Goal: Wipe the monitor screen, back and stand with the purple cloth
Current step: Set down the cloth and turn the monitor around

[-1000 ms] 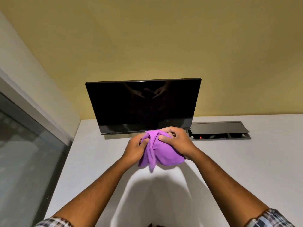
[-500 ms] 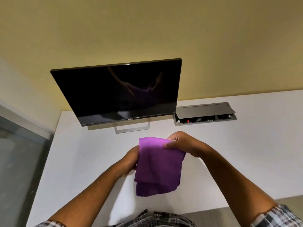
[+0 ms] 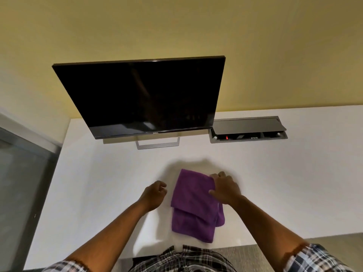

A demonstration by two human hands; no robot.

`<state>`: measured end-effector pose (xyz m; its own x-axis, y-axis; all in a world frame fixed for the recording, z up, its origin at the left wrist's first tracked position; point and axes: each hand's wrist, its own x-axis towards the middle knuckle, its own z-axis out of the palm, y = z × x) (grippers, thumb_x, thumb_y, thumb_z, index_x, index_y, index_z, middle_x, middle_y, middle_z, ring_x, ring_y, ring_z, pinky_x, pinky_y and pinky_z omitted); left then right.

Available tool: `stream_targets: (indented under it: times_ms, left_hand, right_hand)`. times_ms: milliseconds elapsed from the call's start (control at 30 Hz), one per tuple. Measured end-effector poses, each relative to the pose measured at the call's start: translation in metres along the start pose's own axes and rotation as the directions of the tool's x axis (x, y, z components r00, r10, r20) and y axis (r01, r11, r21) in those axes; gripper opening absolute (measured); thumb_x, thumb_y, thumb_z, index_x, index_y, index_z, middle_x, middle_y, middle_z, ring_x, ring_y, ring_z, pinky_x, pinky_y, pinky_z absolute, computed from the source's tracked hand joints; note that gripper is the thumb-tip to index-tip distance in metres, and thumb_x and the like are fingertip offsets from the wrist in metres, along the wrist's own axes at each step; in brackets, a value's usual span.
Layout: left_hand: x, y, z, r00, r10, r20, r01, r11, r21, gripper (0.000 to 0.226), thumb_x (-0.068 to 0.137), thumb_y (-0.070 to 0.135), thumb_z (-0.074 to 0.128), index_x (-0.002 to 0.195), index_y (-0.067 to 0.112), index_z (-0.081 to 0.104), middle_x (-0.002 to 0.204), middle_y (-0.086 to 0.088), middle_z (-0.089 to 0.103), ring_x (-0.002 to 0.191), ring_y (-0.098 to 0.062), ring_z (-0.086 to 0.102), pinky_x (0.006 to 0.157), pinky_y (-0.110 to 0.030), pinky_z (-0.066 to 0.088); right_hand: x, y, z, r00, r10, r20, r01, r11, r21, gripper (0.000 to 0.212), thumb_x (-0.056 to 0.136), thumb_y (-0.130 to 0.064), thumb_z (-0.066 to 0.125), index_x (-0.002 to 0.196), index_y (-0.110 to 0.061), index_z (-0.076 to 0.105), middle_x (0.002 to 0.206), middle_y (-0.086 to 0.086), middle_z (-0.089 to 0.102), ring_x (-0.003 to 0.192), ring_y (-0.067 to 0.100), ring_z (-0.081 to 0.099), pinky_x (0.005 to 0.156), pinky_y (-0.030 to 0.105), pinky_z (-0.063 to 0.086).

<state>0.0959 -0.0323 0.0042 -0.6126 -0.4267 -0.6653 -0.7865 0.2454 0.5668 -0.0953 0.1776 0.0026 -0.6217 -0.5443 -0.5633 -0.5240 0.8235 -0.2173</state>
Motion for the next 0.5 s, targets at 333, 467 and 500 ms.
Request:
stream_targets:
  times_ms: [333,467,500]
  left_hand:
    - [-0.008,0.039,-0.117,0.846,0.285,-0.45,-0.208,0.954,0.214,0.042,0.1,0.024,0.056,0.141,0.019,0.051,0.144,0.0,0.051,0.132,-0.024,0.049,0.102,-0.039,0.042]
    - [-0.018,0.072,-0.177,0.661,0.448,-0.603,-0.293,0.893,0.341,0.047,0.099,0.025,0.056,0.144,0.021,0.045,0.145,-0.002,0.05,0.131,-0.024,0.049,0.099,-0.045,0.047]
    - [-0.021,0.079,-0.191,0.609,0.473,-0.636,-0.301,0.88,0.367,0.046,0.099,0.024,0.056,0.143,0.02,0.046,0.143,-0.003,0.051,0.131,-0.024,0.048,0.098,-0.046,0.048]
  right_hand:
    - [0.025,-0.074,-0.117,0.889,-0.133,-0.438,0.238,0.952,0.195,0.041,0.101,-0.038,0.067,0.139,-0.025,0.062,0.142,0.001,0.058,0.124,0.022,0.06,0.1,0.037,0.051]
    - [0.034,-0.103,-0.17,0.754,-0.24,-0.612,0.362,0.928,0.083,0.046,0.099,-0.033,0.068,0.143,-0.022,0.059,0.142,0.003,0.056,0.128,0.023,0.056,0.101,0.037,0.05]
    - [0.037,-0.107,-0.181,0.719,-0.249,-0.649,0.378,0.924,0.064,0.047,0.099,-0.031,0.069,0.143,-0.02,0.058,0.141,0.003,0.056,0.127,0.023,0.056,0.099,0.036,0.05]
